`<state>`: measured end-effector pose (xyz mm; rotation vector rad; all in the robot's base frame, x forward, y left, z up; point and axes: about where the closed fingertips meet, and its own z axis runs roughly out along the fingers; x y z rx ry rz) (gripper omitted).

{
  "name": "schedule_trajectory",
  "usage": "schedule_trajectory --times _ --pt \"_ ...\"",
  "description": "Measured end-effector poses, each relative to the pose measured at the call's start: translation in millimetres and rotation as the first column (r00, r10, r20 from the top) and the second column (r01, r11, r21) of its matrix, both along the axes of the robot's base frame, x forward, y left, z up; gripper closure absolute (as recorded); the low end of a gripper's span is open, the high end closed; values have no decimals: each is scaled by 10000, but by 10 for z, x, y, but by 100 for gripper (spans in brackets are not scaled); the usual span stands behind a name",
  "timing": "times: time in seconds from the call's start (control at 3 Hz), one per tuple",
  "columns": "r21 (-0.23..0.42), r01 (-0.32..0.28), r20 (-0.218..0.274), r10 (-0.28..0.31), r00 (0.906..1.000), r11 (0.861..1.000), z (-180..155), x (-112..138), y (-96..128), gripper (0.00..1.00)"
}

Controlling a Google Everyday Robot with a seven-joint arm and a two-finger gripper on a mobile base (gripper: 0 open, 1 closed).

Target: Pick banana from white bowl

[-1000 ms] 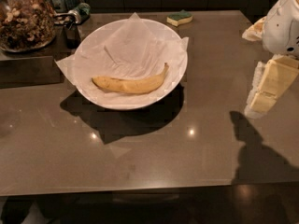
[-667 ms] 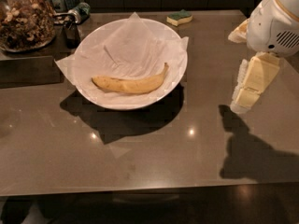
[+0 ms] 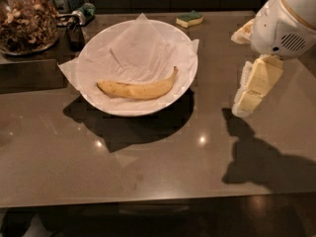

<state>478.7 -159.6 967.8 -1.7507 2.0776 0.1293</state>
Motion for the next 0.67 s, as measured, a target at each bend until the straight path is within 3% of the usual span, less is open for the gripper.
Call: schedule_trajectory --times 0.33,0.67 --pt "771 -714 12 715 9974 9945 -68 215 356 0" --pt "1344 -1418 -287 1469 9887 9807 -198 406 679 0"
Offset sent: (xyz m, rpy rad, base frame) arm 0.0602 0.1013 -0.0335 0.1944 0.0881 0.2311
